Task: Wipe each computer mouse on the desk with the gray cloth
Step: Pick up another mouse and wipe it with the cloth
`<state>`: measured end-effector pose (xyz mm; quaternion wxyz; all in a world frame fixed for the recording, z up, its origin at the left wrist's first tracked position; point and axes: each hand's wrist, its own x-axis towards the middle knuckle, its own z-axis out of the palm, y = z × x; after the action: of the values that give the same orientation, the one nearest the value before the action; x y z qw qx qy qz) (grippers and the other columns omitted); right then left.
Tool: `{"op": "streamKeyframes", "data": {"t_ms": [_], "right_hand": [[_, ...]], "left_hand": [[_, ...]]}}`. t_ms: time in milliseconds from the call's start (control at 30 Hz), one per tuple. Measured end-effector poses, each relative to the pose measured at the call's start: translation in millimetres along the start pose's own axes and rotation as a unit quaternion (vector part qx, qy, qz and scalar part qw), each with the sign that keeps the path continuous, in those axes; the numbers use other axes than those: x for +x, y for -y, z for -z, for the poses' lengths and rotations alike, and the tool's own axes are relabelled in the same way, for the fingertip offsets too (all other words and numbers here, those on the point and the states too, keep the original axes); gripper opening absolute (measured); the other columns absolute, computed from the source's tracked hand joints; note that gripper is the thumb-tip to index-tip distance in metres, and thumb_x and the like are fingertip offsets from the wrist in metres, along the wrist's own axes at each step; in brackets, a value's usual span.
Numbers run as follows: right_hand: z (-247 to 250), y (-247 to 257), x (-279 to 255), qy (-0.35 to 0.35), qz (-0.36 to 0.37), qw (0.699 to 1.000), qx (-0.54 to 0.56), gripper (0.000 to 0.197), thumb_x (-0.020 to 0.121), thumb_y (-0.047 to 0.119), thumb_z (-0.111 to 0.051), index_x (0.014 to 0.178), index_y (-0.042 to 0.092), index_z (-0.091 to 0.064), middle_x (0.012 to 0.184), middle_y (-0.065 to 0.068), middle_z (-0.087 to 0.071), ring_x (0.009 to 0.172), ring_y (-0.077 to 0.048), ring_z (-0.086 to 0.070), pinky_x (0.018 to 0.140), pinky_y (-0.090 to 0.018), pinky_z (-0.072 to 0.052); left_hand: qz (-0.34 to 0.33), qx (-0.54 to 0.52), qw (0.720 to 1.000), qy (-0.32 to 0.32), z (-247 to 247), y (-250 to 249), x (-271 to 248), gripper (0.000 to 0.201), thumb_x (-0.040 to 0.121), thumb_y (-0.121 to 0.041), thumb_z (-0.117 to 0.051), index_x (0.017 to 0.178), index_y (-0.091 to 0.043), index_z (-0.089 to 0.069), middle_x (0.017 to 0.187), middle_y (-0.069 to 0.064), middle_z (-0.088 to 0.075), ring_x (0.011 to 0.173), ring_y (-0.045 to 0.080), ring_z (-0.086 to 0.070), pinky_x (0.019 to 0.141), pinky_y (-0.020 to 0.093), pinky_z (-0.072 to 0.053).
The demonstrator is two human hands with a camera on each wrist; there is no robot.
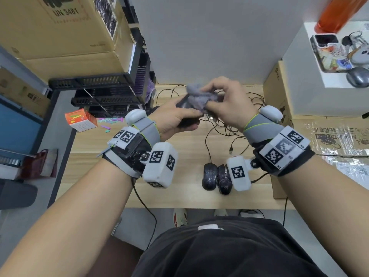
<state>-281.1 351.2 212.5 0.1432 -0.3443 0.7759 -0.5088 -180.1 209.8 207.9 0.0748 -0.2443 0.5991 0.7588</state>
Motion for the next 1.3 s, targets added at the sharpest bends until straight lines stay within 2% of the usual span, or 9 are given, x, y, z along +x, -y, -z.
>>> {"op": "streamKeyframes", "data": {"t_ms": [67,200,300,433,667,800,1033,1167,1300], "right_hand": [[3,1,-3,0.060,-0.008,0.998,0.017,0.032,0.076,-0.001,-0.074,0.080,0.029,-0.063,0.088,-0.005,-0.059,0.054,-0.015,-0.056,0.047,-0.029,-0.050],[20,-18,10,-0.066,-0.076,0.992,-0.077,0.015,0.075,0.012,-0.070,0.083,0.023,-0.066,0.081,0.005,-0.062,0.065,-0.009,-0.056,0.064,-0.032,-0.051],[27,-16,12,-0.077,-0.108,0.990,0.047,0.013,0.083,0.008,-0.069,0.095,0.014,-0.067,0.089,-0.006,-0.063,0.055,-0.011,-0.059,0.056,-0.032,-0.055],[30,5,12,-0.015,-0.119,0.976,0.183,0.031,0.089,-0.008,-0.049,0.112,0.007,-0.065,0.095,-0.009,-0.066,0.063,-0.008,-0.064,0.081,-0.033,-0.058],[24,22,4,0.091,-0.043,0.995,-0.029,0.040,0.083,0.018,-0.076,0.121,0.021,-0.066,0.092,0.006,-0.066,0.067,-0.006,-0.064,0.072,-0.022,-0.055],[23,19,12,-0.052,-0.040,0.984,-0.165,0.021,0.087,0.031,-0.068,0.106,0.026,-0.073,0.094,0.005,-0.070,0.075,-0.005,-0.061,0.073,-0.014,-0.044],[-8,33,0,0.089,0.084,0.979,-0.165,0.020,0.076,0.034,-0.078,0.096,0.031,-0.075,0.088,0.005,-0.064,0.084,-0.011,-0.059,0.077,-0.025,-0.043],[2,23,15,0.010,0.052,0.982,-0.183,0.016,0.081,0.031,-0.073,0.097,0.027,-0.076,0.089,-0.003,-0.068,0.085,-0.018,-0.062,0.073,-0.024,-0.041],[-11,27,6,0.074,0.105,0.978,-0.167,0.017,0.083,0.030,-0.071,0.099,0.028,-0.076,0.085,-0.005,-0.056,0.081,-0.018,-0.056,0.071,-0.027,-0.039]], "left_hand": [[0.001,-0.014,1.000,-0.009,2,1,-1,0.034,0.088,0.008,-0.067,0.112,-0.015,-0.064,0.104,0.010,-0.065,0.089,0.026,-0.063,0.064,0.025,-0.058],[0.013,-0.030,0.999,0.015,5,0,-6,0.040,0.088,0.008,-0.067,0.122,-0.012,-0.060,0.106,0.018,-0.063,0.087,0.030,-0.063,0.066,0.025,-0.058],[0.009,-0.026,0.999,0.019,7,-5,-7,0.047,0.088,0.007,-0.069,0.127,-0.018,-0.058,0.106,0.016,-0.064,0.080,0.026,-0.068,0.068,0.027,-0.059],[0.012,-0.013,1.000,0.020,3,-4,-8,0.052,0.089,0.006,-0.068,0.131,-0.021,-0.056,0.109,0.017,-0.064,0.084,0.027,-0.065,0.065,0.025,-0.057],[-0.027,0.045,0.999,0.010,-1,-2,-1,0.059,0.089,0.004,-0.069,0.140,-0.018,-0.052,0.113,0.007,-0.060,0.099,0.022,-0.053,0.079,0.030,-0.057],[-0.077,0.135,0.988,0.000,-3,-1,-4,0.051,0.081,-0.015,-0.078,0.128,-0.023,-0.061,0.097,-0.005,-0.067,0.090,0.019,-0.057,0.084,0.040,-0.052],[-0.135,0.278,0.950,-0.050,1,-6,-5,0.021,0.065,-0.009,-0.069,0.072,-0.015,-0.051,0.066,0.010,-0.051,0.063,0.020,-0.042,0.053,0.027,-0.034],[-0.119,0.272,0.952,-0.078,2,-3,-7,0.027,0.080,-0.010,-0.083,0.095,-0.024,-0.066,0.058,-0.014,-0.063,0.057,0.014,-0.049,0.053,0.022,-0.045],[-0.119,0.341,0.927,-0.104,5,-7,-5,0.019,0.071,-0.013,-0.079,0.080,-0.014,-0.063,0.069,0.003,-0.065,0.059,0.018,-0.053,0.052,0.023,-0.043]]}}
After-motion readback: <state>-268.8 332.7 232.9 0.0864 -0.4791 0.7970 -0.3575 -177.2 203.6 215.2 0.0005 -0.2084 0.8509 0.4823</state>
